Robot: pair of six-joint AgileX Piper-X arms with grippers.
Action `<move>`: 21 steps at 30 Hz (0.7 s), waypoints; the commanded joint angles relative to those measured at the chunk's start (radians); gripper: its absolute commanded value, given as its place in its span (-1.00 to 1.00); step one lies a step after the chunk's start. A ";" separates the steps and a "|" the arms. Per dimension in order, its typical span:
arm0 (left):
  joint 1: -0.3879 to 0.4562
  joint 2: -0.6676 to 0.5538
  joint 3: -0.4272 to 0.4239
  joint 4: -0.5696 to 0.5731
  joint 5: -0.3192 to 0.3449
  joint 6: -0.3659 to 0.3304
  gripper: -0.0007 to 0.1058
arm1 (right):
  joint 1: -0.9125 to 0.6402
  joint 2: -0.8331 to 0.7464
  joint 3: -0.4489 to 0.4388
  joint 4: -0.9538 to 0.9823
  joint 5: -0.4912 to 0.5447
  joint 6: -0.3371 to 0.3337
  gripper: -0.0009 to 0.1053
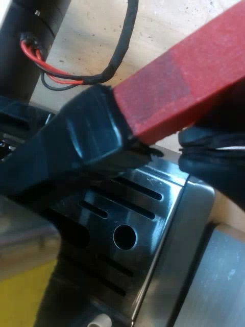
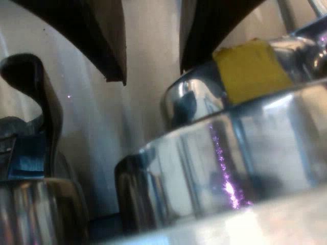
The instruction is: Put the handle in the coffee machine
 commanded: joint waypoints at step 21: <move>-0.033 -0.006 0.011 0.151 0.199 0.012 -0.98 | 0.033 -0.313 0.085 0.736 -0.179 0.243 -0.43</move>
